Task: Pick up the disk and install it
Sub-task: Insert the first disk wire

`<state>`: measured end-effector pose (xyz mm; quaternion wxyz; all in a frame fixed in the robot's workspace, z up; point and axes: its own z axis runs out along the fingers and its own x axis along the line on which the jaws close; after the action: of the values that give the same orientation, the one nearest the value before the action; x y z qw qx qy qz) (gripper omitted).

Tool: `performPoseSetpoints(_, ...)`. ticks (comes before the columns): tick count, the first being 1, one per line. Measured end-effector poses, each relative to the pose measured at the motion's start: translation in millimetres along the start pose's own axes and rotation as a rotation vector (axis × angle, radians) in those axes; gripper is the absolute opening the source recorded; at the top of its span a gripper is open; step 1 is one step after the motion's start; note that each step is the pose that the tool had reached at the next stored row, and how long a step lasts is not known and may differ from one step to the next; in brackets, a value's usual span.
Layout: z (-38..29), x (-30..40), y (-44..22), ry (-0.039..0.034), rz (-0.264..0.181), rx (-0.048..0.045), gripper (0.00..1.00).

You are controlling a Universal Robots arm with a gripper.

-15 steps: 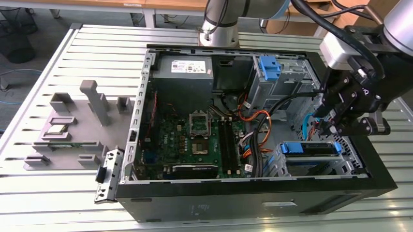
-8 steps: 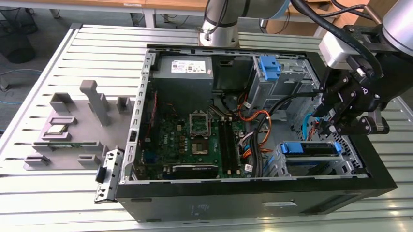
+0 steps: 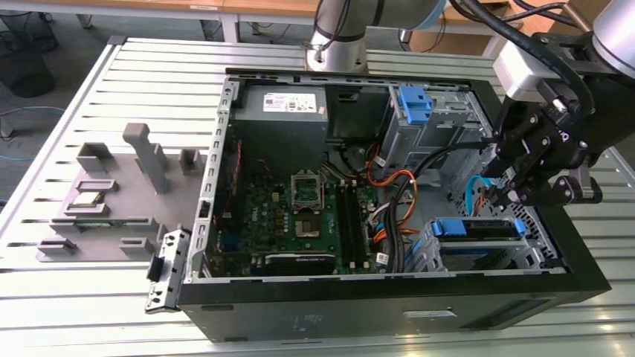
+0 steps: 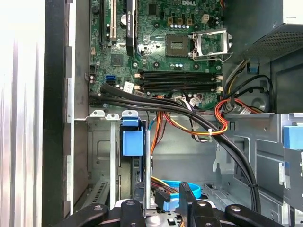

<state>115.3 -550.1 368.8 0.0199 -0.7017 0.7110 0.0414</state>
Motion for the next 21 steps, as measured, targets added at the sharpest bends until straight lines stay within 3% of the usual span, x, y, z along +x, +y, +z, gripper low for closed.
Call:
performPoseSetpoints(3,-0.3,-0.1,-1.4,0.0005,0.0,-0.0001,0.42)
performPoseSetpoints(8,0.3,-0.1,-9.3,0.0001,0.0,0.0,0.42)
performPoseSetpoints(14,8.8,0.6,-10.0,0.0011,0.0,0.0,0.42)
performPoseSetpoints(21,11.4,0.9,-10.1,0.0033,0.001,0.0001,0.42)
